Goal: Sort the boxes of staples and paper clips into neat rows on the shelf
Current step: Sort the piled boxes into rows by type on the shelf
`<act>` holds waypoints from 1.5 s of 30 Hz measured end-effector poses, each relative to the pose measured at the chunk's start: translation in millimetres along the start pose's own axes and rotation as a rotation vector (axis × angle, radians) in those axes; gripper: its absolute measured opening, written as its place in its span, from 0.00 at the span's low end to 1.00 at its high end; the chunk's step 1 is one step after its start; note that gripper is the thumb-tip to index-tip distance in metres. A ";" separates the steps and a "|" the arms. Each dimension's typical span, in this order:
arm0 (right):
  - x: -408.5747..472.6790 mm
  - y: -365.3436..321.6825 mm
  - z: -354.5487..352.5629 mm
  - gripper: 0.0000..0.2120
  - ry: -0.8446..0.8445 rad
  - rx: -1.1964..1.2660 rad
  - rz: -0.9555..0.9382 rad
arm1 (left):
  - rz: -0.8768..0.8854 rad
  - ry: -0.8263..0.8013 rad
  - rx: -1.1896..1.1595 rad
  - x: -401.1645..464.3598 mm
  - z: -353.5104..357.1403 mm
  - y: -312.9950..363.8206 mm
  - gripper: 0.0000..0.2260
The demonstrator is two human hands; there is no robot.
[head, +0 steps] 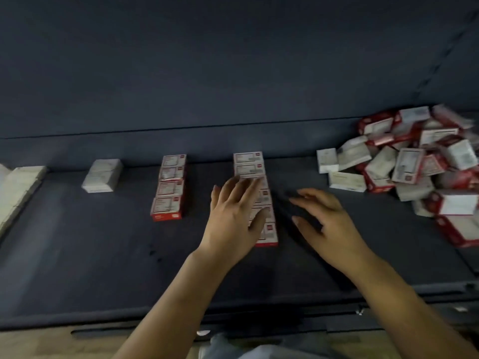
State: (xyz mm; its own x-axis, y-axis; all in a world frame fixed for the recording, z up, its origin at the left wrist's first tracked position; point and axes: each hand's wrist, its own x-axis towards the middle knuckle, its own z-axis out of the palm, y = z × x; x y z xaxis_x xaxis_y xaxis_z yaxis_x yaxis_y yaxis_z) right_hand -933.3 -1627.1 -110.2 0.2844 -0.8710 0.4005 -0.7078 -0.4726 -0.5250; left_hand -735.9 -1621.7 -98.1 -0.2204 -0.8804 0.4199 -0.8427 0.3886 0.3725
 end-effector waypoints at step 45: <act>-1.3 127.4 -58.5 0.22 0.019 -0.265 0.032 | -0.105 -0.223 -0.028 58.1 85.1 82.4 0.25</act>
State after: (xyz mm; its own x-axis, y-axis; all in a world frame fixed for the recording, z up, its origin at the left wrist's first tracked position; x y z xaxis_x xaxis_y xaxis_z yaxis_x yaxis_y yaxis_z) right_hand -1061.7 -1678.4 -133.7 0.2490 -0.8811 0.4021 -0.8616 -0.3912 -0.3235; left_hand -860.0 -1663.9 -113.4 -0.2379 -0.9533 0.1859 -0.8534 0.2966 0.4286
